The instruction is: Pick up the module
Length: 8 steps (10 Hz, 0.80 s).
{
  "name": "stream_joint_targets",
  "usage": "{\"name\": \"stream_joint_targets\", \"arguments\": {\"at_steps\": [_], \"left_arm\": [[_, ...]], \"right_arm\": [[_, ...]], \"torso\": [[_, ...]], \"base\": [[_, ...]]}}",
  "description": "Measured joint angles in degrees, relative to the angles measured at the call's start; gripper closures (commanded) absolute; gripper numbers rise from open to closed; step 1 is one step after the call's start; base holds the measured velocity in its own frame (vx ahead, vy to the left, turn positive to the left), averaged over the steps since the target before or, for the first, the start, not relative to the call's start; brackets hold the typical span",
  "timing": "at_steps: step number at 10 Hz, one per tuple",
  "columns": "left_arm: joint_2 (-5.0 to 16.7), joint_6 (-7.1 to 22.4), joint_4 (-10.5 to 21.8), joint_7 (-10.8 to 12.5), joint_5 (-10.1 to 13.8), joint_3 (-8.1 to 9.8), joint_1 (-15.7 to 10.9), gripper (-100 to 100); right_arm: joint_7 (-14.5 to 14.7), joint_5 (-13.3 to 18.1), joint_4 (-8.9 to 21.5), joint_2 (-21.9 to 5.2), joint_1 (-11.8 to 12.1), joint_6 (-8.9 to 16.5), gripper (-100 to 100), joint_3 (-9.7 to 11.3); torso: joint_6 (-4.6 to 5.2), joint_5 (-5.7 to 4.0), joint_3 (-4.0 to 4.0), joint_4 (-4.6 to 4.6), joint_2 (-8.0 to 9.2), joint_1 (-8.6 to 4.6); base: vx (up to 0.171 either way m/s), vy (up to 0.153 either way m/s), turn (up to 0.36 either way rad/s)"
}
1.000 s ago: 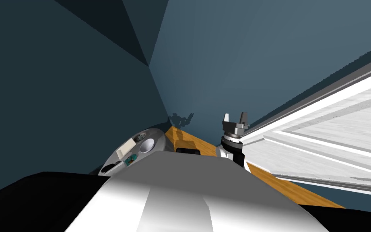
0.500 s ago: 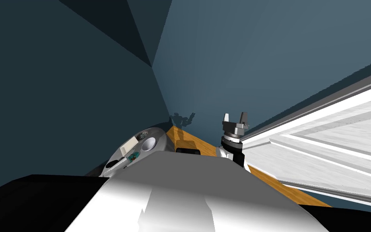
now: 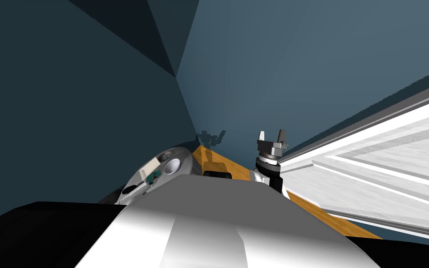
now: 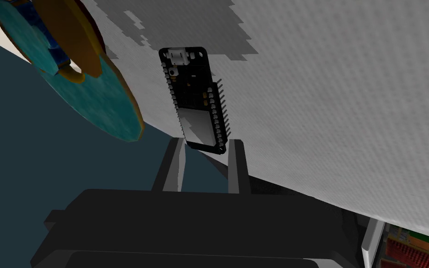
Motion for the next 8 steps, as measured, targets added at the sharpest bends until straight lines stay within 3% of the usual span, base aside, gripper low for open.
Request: {"name": "stream_joint_targets", "arguments": {"at_steps": [1,2,4,5,8], "left_arm": [[0.0,0.0,0.0,-0.01,0.0,0.0,0.0,100],[0.2,-0.06,-0.03,1.37,-0.27,-0.99,1.06,100],[0.53,0.03,-1.37,4.63,0.66,-3.89,4.22,100],[0.34,0.3,-2.02,6.0,0.54,-4.27,4.89,100],[0.02,1.19,-4.76,11.01,1.02,-7.81,9.71,100]], "right_arm": [[0.0,0.0,0.0,0.0,0.0,0.0,0,0.0],[0.0,0.0,0.0,0.0,-0.01,0.0,0,0.0],[0.0,0.0,0.0,0.0,0.0,0.0,0,0.0],[0.0,0.0,0.0,0.0,0.0,0.0,0,0.0],[0.0,0.0,0.0,0.0,-0.01,0.0,0,0.0]], "torso": [[0.0,0.0,0.0,0.0,0.0,0.0],[0.1,0.0,0.02,0.03,0.01,-0.01],[-0.03,-0.02,0.02,0.0,0.04,0.0],[-0.08,0.0,0.02,-0.01,0.05,-0.01],[0.06,-0.01,0.02,0.01,0.04,-0.03]], "base": [[-0.007,-0.004,-0.212],[-0.016,-0.003,-0.345],[-0.004,0.004,-0.031],[-0.007,-0.008,-0.12],[-0.008,-0.004,-0.148]]}}
